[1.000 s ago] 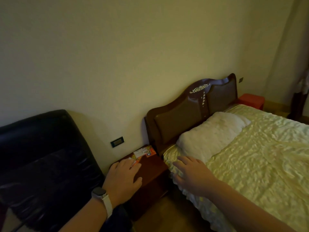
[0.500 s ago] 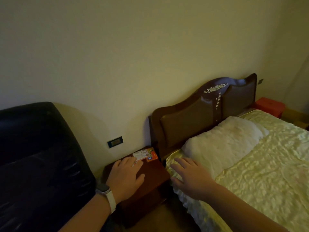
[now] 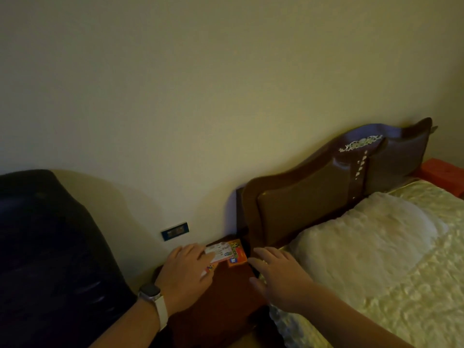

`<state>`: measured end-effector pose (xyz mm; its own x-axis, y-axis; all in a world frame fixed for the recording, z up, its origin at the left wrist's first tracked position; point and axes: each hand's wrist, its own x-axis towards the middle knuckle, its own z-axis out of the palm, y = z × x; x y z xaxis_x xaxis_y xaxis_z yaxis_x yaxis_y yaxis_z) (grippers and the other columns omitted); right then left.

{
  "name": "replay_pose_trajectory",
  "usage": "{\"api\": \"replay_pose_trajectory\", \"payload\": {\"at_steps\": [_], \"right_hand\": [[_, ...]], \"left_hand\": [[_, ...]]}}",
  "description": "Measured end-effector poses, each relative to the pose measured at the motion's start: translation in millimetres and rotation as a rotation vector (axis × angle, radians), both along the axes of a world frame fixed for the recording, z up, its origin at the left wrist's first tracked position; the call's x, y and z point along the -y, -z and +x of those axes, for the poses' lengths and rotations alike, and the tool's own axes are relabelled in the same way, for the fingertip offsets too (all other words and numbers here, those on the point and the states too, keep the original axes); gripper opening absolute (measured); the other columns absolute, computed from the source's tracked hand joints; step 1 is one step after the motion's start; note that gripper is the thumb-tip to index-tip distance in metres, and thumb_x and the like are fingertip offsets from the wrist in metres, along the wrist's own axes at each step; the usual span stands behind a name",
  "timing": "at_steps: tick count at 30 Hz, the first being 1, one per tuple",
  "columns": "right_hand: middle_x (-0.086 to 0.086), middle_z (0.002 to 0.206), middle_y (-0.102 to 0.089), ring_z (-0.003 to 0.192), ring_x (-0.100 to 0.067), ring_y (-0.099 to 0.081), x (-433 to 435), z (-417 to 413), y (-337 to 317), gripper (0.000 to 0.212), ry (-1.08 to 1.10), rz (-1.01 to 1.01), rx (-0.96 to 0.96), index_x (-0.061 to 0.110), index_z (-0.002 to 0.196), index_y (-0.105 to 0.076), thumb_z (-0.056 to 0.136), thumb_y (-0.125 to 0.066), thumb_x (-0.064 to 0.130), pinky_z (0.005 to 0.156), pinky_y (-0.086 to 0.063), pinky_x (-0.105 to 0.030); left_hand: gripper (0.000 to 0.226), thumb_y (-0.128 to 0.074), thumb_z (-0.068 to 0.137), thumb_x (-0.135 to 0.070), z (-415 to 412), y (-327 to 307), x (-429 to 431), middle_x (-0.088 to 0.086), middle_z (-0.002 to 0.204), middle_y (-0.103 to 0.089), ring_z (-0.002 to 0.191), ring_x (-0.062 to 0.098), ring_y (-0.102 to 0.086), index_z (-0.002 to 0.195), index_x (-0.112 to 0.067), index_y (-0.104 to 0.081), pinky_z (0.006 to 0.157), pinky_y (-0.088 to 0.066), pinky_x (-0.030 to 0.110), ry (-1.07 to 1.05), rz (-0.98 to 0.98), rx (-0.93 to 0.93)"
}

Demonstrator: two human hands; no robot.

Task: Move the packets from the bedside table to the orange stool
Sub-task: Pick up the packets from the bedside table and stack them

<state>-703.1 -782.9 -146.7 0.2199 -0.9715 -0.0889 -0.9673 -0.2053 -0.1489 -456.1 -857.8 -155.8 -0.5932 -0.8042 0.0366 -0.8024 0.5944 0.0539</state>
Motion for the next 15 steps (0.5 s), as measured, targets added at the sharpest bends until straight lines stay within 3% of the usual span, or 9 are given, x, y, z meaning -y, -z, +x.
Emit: {"api": "replay_pose_trajectory", "payload": {"at_steps": [6, 10, 15], "right_hand": [[-0.001, 0.143, -0.046, 0.132, -0.026, -0.04, 84, -19, 37, 0.051, -0.082, 0.006, 0.048, 0.028, 0.134, -0.047, 0.09, -0.038, 0.054, 0.105, -0.035, -0.045], [-0.001, 0.131, -0.059, 0.12, -0.025, -0.054, 140, -32, 57, 0.049, -0.165, 0.017, 0.082, 0.027, 0.123, -0.057, 0.085, -0.043, 0.054, 0.094, -0.046, -0.044], [-0.002, 0.137, -0.053, 0.126, -0.025, -0.049, 194, -48, 89, 0.047, -0.273, 0.087, 0.126, 0.028, 0.123, -0.054, 0.086, -0.04, 0.053, 0.097, -0.043, -0.045]], "left_hand": [[0.056, -0.033, 0.089, -0.052, -9, 29, 49, 0.0, 0.128, -0.062, 0.12, 0.024, -0.057, 0.129, -0.025, -0.059, 0.1, -0.044, 0.047, -0.067, 0.076, 0.011], [0.048, -0.044, 0.084, -0.051, -23, 39, 75, -0.001, 0.112, -0.07, 0.101, 0.021, -0.066, 0.116, -0.025, -0.068, 0.084, -0.053, 0.04, -0.179, 0.092, 0.051], [0.044, -0.046, 0.078, -0.051, -44, 55, 106, -0.002, 0.101, -0.073, 0.088, 0.017, -0.071, 0.105, -0.026, -0.071, 0.074, -0.057, 0.036, -0.331, 0.161, 0.112]]}}
